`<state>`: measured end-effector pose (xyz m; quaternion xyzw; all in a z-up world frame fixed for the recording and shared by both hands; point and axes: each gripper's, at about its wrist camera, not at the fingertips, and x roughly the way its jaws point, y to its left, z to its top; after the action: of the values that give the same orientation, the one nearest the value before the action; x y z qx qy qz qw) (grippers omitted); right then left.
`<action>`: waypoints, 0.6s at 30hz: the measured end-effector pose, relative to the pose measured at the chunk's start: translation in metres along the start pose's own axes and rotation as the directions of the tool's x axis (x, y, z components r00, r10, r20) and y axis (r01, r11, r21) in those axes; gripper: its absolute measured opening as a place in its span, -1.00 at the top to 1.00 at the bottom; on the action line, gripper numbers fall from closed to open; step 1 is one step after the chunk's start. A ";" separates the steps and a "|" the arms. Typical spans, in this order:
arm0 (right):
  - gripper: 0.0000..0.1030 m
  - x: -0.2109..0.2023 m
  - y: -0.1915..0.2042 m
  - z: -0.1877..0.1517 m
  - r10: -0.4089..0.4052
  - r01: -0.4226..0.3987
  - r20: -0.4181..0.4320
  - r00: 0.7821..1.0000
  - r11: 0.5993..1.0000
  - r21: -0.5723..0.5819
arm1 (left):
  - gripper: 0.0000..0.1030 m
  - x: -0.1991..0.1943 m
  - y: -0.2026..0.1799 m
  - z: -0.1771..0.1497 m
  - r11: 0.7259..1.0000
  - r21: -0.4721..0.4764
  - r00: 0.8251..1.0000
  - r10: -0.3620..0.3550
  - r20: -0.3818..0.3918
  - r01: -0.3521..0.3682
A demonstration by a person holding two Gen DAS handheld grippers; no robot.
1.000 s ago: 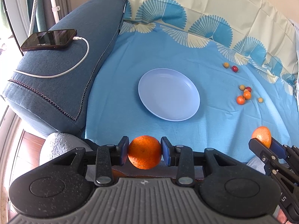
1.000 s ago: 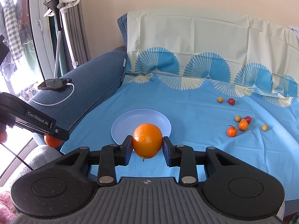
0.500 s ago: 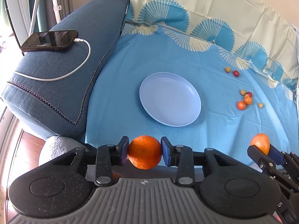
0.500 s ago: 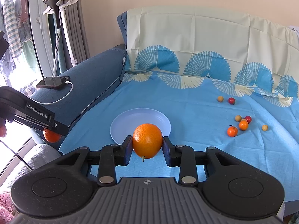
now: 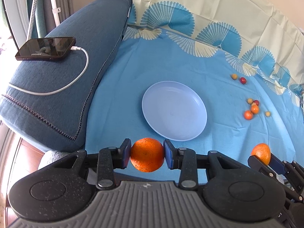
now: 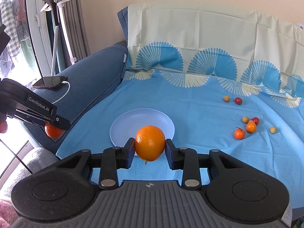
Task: Organize fruits
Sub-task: 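Carry both held oranges over the pale blue plate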
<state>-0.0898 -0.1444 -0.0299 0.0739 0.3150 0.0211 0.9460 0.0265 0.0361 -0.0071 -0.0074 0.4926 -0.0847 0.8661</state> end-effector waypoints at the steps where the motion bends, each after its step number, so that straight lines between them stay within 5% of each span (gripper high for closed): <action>1: 0.31 0.003 0.000 0.001 -0.001 0.001 -0.002 1.000 1.000 0.002 | 0.20 0.003 -0.001 0.003 1.000 0.001 1.000 0.001 0.000 -0.001; 18: 0.31 0.091 -0.014 0.018 0.007 -0.007 -0.045 0.999 1.000 0.012 | 0.20 0.089 -0.038 0.063 0.998 0.058 0.999 0.023 -0.031 -0.021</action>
<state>-0.0059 -0.1529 -0.0718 0.0802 0.3360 0.0242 0.9381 0.1191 -0.0199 -0.0466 0.0241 0.5037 -0.0896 0.8589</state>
